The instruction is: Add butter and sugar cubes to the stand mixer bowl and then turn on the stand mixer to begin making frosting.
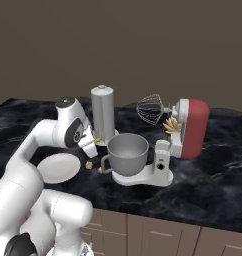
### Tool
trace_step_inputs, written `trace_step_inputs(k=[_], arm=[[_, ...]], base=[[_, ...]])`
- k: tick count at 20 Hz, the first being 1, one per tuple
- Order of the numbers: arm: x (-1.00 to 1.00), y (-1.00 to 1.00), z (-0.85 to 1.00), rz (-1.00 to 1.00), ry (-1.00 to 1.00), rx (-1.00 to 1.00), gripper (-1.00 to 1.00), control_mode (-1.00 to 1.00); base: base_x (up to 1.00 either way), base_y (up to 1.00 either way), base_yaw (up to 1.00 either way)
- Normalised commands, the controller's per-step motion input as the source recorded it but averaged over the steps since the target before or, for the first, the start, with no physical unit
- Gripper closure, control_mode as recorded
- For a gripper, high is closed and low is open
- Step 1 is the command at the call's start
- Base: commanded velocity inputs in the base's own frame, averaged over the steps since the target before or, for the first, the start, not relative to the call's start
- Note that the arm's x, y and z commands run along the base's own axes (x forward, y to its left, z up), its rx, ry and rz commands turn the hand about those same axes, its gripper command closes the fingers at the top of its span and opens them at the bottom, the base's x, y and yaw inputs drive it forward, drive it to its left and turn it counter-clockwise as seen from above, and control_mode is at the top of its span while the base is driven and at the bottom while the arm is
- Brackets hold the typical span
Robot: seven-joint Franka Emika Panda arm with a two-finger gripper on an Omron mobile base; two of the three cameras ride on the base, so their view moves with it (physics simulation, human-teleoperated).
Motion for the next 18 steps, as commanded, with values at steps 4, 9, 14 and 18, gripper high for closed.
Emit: trace_step_inputs(k=[4, 9, 14, 18], arm=[[0.01, -0.70, 0.38, -0.01, 0.00, 0.00, 1.00, -1.00], [0.05, -0.59, 0.19, 0.00, 0.00, 0.00, 1.00, -1.00], [0.23, -0.38, -0.08, -0.02, 0.05, 0.00, 1.00, -1.00], [0.23, -0.19, -0.34, -0.03, 0.01, 0.00, 1.00, -1.00]], base=[[0.00, 0.00, 0.00], [0.00, 0.00, 0.00], [0.00, 0.00, 0.00], [0.00, 0.00, 0.00]])
